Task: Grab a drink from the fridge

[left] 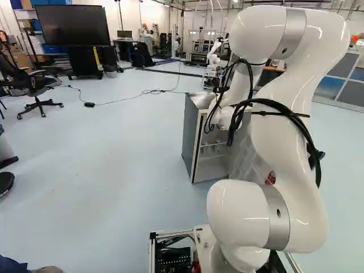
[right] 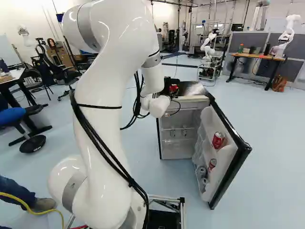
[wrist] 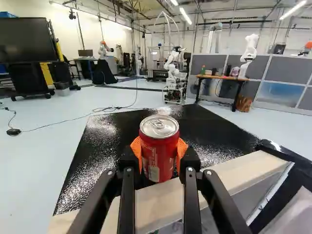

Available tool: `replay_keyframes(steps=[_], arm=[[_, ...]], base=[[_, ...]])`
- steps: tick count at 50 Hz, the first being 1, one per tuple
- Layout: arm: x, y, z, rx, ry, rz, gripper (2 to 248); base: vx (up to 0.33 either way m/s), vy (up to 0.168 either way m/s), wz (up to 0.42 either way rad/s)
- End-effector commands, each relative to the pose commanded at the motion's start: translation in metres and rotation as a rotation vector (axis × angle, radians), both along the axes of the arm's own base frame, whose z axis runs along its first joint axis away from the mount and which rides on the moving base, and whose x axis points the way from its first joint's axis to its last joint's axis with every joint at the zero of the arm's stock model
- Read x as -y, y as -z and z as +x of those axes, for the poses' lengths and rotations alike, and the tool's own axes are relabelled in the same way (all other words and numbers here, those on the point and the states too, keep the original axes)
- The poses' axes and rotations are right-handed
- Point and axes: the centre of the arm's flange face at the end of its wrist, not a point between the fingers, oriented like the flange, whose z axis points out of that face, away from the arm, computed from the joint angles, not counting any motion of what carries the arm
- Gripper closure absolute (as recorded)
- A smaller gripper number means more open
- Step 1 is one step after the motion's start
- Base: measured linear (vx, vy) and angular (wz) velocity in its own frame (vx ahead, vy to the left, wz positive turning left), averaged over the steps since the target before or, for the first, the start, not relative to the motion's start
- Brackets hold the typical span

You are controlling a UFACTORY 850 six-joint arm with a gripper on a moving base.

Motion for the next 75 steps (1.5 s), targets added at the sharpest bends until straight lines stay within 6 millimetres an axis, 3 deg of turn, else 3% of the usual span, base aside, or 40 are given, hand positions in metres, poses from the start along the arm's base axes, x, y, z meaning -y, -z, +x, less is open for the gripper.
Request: replay_keyframes(steps=[17,18,23,24,28,29,33,34,50,75], arm=[[0.0,0.001,0.002,-0.005,-0.001,0.001,150],[0.0,0.001,0.002,-0.005,-0.001,0.001,118],[0.0,0.001,0.002,-0.005,-0.001,0.001,118],[0.0,0.001,0.002,-0.005,-0.001,0.001,83],[0.0,0.001,0.002,-0.005,-0.001,0.001,83],[0.0,0.001,0.002,-0.005,-0.001,0.001,47],[0.0,0.0,0.002,-0.004,-0.001,0.001,47],[0.0,0.0,0.002,-0.003,-0.001,0.0,11],[0.001,-0.017,-0.007,0.018,0.005,-0.006,3],[0.01,-0.05,-0.053,0.044,0.05,-0.015,3]], base=[[0.0,0.0,0.0],[0.0,0.0,0.0],[0.0,0.0,0.0],[0.0,0.0,0.0],[0.0,0.0,0.0],[0.0,0.0,0.0],[0.0,0.0,0.0],[0.0,0.0,0.0],[0.0,0.0,0.0],[0.0,0.0,0.0]])
